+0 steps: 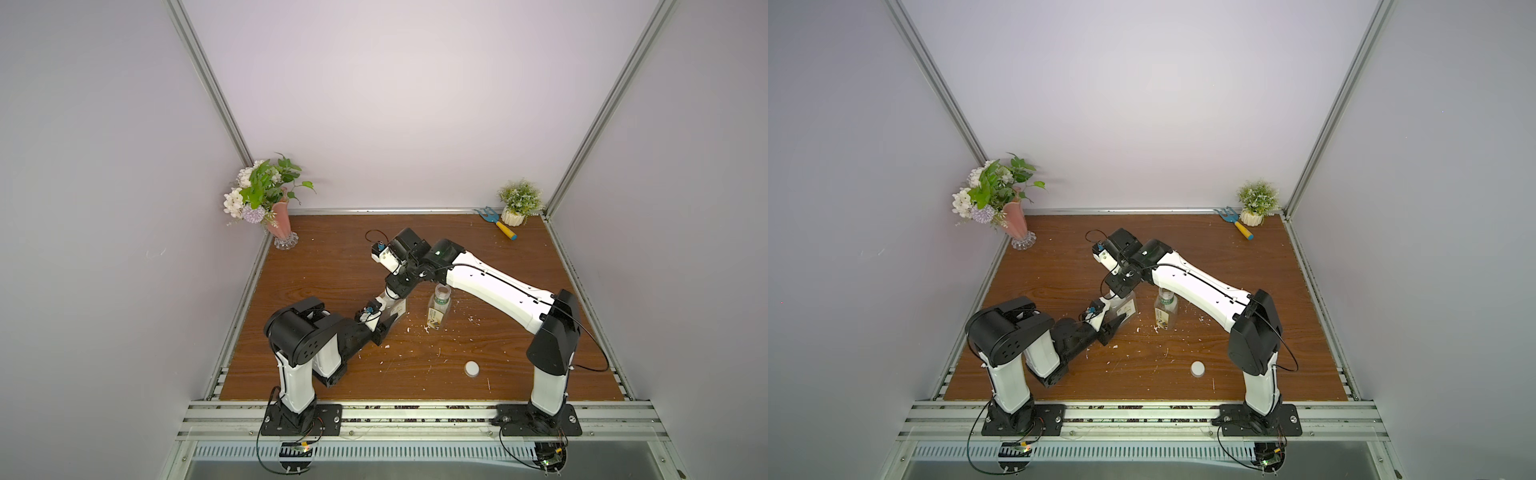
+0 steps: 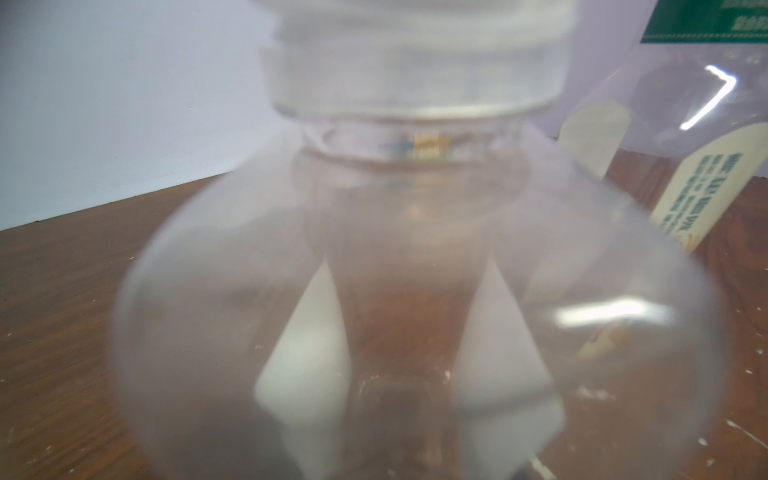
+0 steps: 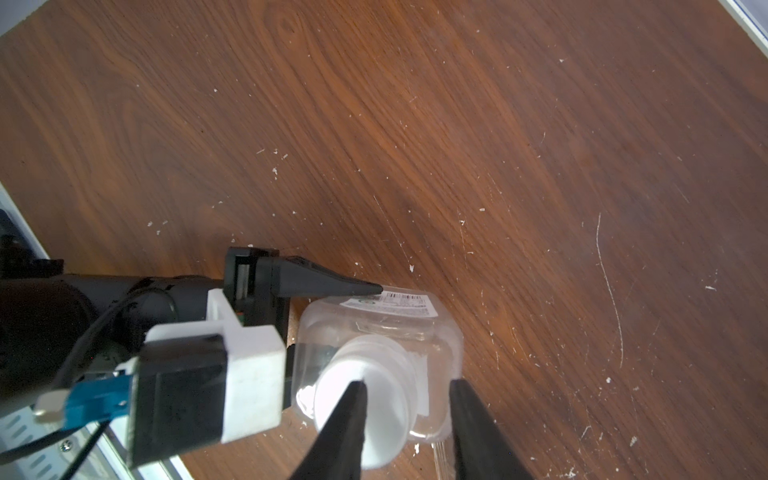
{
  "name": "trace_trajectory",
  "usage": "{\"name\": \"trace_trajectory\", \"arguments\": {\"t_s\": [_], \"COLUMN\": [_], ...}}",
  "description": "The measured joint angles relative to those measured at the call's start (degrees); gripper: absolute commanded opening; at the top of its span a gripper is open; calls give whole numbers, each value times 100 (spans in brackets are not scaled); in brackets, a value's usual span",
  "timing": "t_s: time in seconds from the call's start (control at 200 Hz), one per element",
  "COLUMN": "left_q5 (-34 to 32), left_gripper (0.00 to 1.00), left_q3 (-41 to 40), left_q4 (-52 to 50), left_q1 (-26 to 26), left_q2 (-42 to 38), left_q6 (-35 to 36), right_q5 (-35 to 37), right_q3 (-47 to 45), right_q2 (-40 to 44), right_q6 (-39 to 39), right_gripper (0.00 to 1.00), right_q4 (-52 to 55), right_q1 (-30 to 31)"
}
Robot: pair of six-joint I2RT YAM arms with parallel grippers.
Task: Screw on the bottle caps
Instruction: Screw the bottle cap onto the plastic bottle.
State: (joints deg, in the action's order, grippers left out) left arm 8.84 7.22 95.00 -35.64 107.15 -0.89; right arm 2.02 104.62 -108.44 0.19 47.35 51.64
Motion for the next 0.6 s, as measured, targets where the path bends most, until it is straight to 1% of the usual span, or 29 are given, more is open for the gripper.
{"name": "trace_trajectory", "arguments": {"t_s": [0.335,0.6], "left_q5": [-11,-9], "left_gripper": [32,32], "left_q3": [7,13], "left_q4": [0,4], "left_q1": [-2,-7], "left_q2": [7,7], "left_q6": [4,50], "right_q5": [-111,-101], "right_q3": [109,234], "right_q2": [-68,-118], "right_q6": [0,-4], "right_gripper": [38,44], "right_q4": [2,55], "right_q1": [-61,-92]}}
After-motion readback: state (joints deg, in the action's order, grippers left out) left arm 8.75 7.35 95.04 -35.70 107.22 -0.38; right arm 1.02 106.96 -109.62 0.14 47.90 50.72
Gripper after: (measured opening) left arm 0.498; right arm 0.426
